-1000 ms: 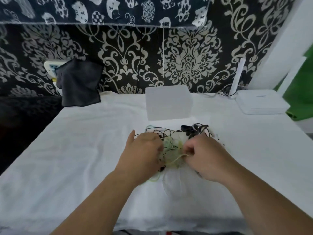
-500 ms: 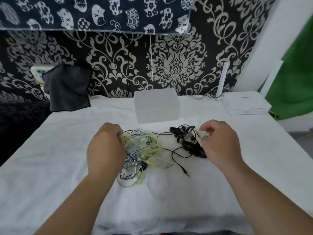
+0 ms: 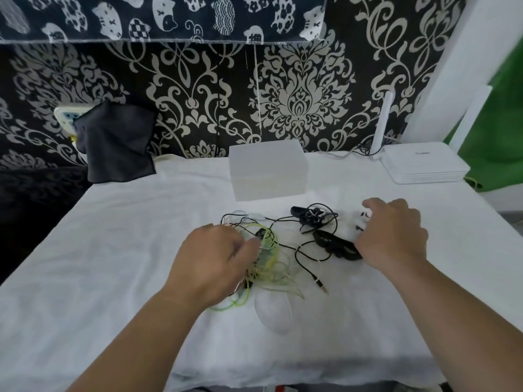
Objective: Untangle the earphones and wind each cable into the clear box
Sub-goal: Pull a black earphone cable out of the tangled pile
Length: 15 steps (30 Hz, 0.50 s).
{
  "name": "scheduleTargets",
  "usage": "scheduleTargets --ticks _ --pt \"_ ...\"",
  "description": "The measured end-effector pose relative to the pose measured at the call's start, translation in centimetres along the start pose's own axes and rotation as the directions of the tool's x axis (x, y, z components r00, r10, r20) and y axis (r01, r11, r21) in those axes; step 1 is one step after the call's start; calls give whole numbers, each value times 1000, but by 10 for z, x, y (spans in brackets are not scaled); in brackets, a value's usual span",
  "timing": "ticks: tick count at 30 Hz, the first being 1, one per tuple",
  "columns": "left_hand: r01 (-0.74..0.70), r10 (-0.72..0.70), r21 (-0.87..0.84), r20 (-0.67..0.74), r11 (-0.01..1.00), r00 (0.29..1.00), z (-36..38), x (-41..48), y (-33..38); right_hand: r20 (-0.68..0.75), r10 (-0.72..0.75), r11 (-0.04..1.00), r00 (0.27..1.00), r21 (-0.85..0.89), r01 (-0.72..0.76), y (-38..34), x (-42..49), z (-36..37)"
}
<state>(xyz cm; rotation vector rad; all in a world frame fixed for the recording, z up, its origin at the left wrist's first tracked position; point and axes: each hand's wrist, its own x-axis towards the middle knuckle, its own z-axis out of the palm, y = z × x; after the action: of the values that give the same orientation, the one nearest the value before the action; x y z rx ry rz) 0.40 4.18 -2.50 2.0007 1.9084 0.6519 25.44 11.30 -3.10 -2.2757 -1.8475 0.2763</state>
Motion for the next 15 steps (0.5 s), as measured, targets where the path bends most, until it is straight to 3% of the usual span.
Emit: scheduleTargets --ticks 3,5,8,11,13,15 --pt "111 -102 229 -52 967 993 0 2 0 10 -173 945 985 283 163 -13 -6 -4" --pt "129 -113 326 -68 936 991 1 3 0 21 -228 912 973 355 206 -19 -10 2" --pt "175 -158 260 -83 950 984 4 7 -6 -15 -259 930 966 267 253 -18 -9 13" --pt "215 -204 181 -80 960 976 6 12 -10 -126 -245 885 961 376 275 -19 -3 8" --pt "227 -207 182 -122 957 971 3 16 -17 -159 -180 715 971 657 240 -24 -1 -5" --pt "223 -173 211 -230 952 958 -2 19 -26 -57 -140 344 988 933 103 -30 -2 -20"
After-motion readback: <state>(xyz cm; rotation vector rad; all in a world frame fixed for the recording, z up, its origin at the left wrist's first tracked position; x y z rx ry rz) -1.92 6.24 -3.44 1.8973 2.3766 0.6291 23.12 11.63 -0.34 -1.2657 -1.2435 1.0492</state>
